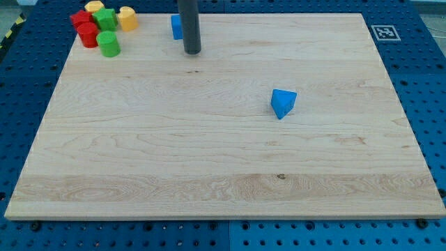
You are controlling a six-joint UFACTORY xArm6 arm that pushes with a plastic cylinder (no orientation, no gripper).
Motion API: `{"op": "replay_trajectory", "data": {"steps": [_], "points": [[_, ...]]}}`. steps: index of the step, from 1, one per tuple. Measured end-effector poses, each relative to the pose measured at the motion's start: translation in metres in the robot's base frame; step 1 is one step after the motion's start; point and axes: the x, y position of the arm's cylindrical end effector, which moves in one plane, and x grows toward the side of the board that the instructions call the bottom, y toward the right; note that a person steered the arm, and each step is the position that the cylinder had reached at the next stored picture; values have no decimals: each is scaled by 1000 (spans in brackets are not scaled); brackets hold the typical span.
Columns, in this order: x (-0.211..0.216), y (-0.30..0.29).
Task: Push the blue cube to the right of yellow heart
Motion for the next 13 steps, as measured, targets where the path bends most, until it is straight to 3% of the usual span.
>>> {"op": "replay_trajectory", "data": {"steps": [3,6,9,13], "points": [[-71,-10],[-69,0],[-63,-74],[-68,-86]]}}
